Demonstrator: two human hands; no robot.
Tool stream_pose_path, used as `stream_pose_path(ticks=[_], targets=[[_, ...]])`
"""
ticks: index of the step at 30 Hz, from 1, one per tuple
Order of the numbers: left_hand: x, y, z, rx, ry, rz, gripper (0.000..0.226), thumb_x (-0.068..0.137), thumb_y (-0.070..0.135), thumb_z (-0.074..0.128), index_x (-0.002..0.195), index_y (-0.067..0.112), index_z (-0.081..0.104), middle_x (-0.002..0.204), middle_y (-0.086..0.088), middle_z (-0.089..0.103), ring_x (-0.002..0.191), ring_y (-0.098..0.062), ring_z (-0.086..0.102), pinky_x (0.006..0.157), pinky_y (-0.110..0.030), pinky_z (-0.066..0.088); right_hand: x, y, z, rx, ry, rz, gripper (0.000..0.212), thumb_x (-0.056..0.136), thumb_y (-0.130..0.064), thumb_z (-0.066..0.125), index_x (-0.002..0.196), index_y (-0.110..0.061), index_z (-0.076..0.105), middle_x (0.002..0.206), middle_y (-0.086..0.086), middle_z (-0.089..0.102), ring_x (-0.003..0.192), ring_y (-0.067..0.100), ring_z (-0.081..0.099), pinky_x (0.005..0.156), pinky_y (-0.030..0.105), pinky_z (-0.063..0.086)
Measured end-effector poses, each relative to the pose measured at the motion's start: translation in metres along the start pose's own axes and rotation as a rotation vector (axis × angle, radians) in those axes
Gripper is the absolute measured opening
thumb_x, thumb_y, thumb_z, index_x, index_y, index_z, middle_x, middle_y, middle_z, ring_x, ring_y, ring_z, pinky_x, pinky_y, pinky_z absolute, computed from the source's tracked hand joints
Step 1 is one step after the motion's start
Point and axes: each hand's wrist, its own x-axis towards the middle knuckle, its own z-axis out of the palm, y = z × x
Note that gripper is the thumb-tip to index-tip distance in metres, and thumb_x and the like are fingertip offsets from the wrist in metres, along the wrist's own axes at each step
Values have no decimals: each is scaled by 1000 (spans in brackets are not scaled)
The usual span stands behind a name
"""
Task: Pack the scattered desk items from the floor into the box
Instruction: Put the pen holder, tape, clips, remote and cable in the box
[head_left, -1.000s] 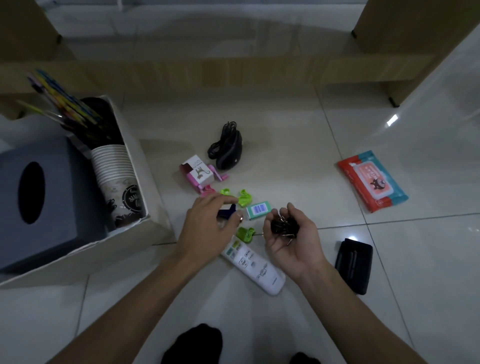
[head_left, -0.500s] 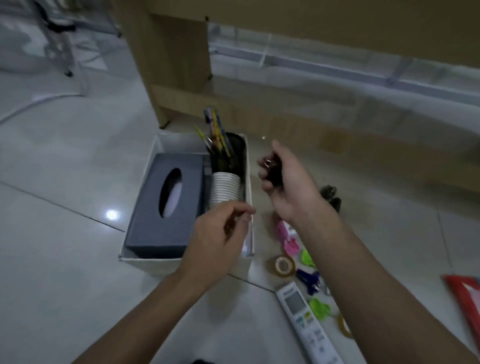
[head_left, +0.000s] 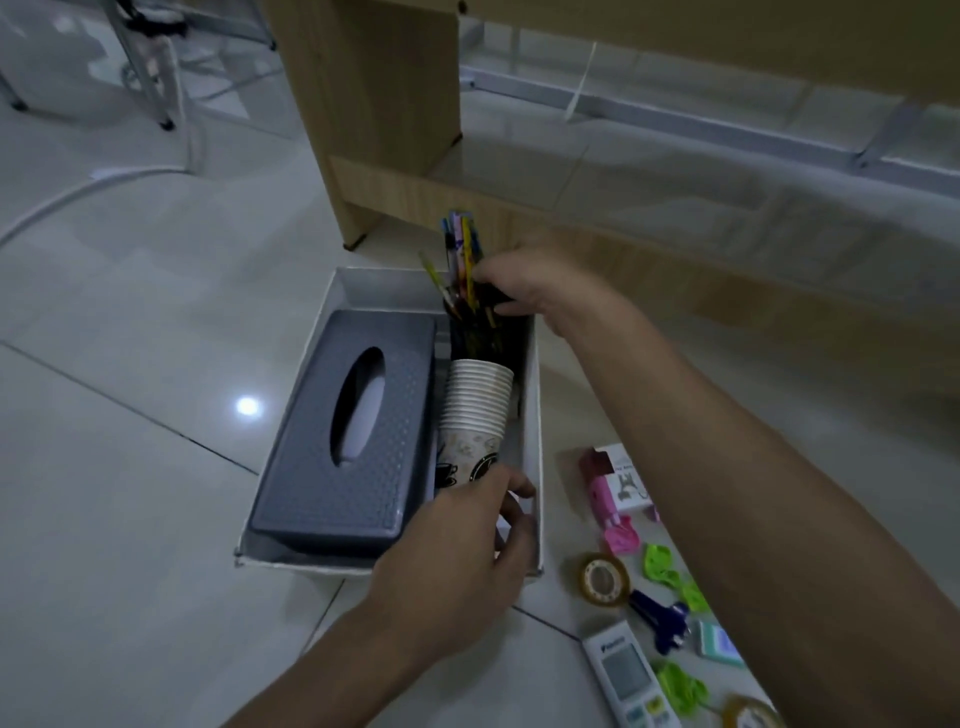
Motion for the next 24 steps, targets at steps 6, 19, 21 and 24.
stream_pose_path(ticks=[6, 19, 21, 24], targets=[[-1, 2, -2, 2, -10, -5, 18, 95, 36, 50, 111, 42, 50, 83, 26, 64, 75, 9, 63, 64, -21, 53, -12, -7, 0, -143, 50, -129, 19, 82, -19, 61, 98, -7, 63, 99, 13, 64, 99, 32, 67, 81, 41, 60], [-9, 13, 4, -30, 243, 204, 17, 96, 19, 60, 111, 21, 65, 89, 14, 64, 76, 1, 59, 70, -19, 49, -120, 97, -60, 258, 174, -163, 14, 94, -19, 62, 85, -26, 70, 87, -1, 74, 72, 13, 73, 70, 33, 61], [-12, 23, 9, -19, 299, 307, 13, 94, 13, 61, 105, 16, 68, 88, 17, 60, 77, 7, 54, 72, -12, 43, -145, 135, -65, 274, 209, -93, 16, 94, -17, 62, 85, -26, 72, 85, -3, 75, 70, 11, 71, 69, 33, 60], [-18, 45, 32, -60, 226, 472, 12, 93, 12, 61, 102, 16, 68, 90, 23, 54, 73, 8, 50, 69, -8, 37, -185, 194, -67, 126, 273, -29, 16, 92, -13, 65, 89, -27, 73, 83, -10, 73, 70, 6, 67, 65, 20, 54]])
